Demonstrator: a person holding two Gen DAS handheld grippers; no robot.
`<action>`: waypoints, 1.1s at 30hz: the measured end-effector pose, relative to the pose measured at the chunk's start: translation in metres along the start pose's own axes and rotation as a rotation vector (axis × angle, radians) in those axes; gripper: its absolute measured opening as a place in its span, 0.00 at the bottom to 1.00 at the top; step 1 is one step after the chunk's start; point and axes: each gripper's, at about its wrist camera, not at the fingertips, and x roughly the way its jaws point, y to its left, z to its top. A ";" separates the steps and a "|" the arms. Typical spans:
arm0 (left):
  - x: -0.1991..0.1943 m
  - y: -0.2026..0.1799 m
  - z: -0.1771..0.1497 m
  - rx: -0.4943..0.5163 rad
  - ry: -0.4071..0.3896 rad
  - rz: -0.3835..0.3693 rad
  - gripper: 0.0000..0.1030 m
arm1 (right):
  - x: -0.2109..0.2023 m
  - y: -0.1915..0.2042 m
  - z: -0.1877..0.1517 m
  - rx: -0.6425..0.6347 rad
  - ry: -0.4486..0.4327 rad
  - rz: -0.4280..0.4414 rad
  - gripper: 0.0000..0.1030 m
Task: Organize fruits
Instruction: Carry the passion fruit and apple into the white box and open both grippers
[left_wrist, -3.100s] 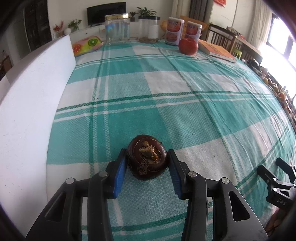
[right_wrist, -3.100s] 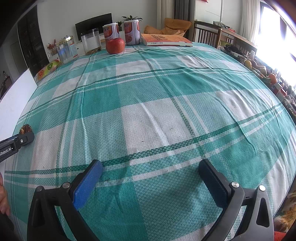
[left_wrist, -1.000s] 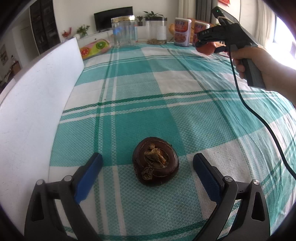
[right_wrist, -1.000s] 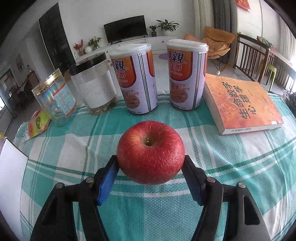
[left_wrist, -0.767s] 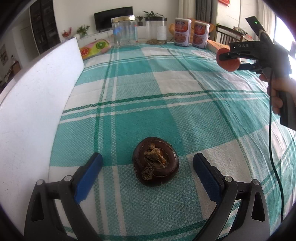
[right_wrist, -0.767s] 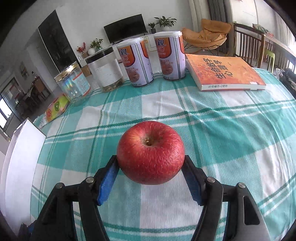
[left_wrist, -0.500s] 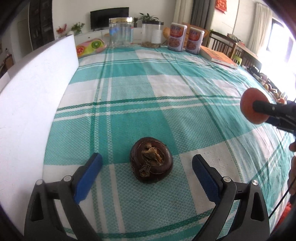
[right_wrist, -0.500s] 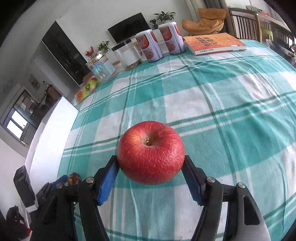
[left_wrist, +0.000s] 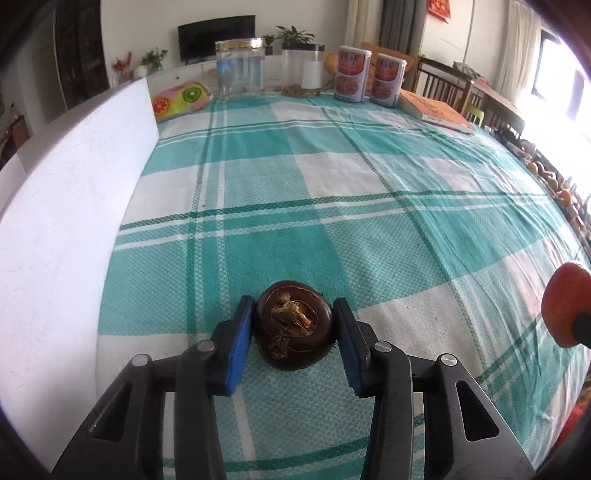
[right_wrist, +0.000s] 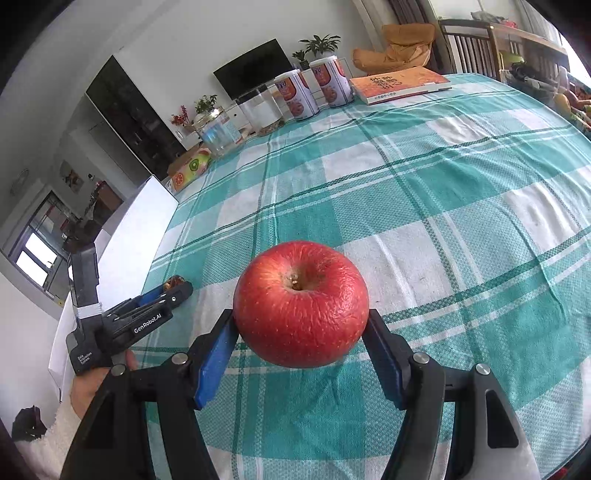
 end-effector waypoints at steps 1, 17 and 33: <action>-0.011 0.003 -0.001 -0.043 0.015 -0.058 0.43 | -0.003 0.003 0.000 -0.001 0.001 0.005 0.66; -0.175 0.193 0.017 -0.209 -0.031 0.064 0.43 | 0.050 0.309 0.002 -0.540 0.216 0.406 0.66; -0.129 0.283 -0.013 -0.373 0.101 0.321 0.73 | 0.179 0.441 -0.064 -0.968 0.522 0.130 0.68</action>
